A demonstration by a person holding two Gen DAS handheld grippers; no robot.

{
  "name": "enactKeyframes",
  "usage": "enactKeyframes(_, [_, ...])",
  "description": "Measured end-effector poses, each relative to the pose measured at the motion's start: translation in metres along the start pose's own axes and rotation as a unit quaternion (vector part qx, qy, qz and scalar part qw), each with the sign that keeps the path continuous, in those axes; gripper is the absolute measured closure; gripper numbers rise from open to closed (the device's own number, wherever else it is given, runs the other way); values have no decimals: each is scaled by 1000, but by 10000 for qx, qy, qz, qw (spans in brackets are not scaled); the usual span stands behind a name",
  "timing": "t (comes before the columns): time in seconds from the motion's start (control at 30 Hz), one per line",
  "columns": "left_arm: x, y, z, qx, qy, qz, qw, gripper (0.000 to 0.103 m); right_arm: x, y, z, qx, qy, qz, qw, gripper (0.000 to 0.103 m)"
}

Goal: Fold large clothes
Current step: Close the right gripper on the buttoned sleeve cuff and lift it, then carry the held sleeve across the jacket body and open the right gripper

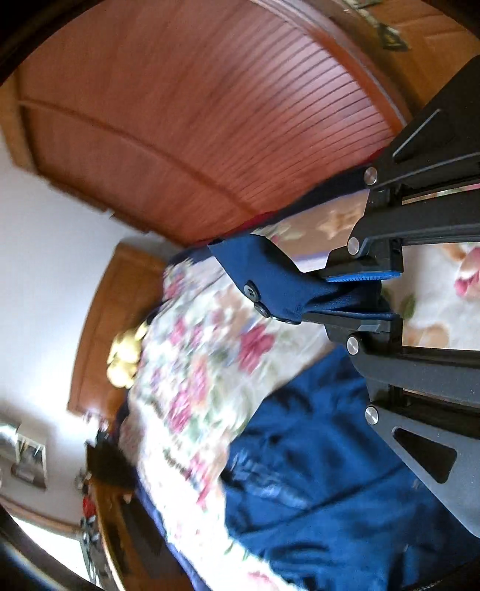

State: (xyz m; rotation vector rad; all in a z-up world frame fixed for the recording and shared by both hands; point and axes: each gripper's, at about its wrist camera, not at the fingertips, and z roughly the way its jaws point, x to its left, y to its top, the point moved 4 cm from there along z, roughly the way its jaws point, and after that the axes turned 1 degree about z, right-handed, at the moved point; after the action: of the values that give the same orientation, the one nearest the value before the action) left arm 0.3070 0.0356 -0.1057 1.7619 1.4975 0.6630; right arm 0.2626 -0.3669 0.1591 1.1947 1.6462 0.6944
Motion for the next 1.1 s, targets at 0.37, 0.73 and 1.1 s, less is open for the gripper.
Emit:
enactKeyframes(0.37, [44,-16,-36,-155,371,-153,9991,53,124,24,-76,-637,1395,-688,9858,91])
enactKeyframes(0.73, [57,-18,-47,-264,396,-268,9985,53,176,-4,-66,0,2626,-644,9627,64])
enactKeyframes(1.1, [46,-19,-36,-185,264,-170,9993,53,166,-23,-43,225,2358,-607,9697,55])
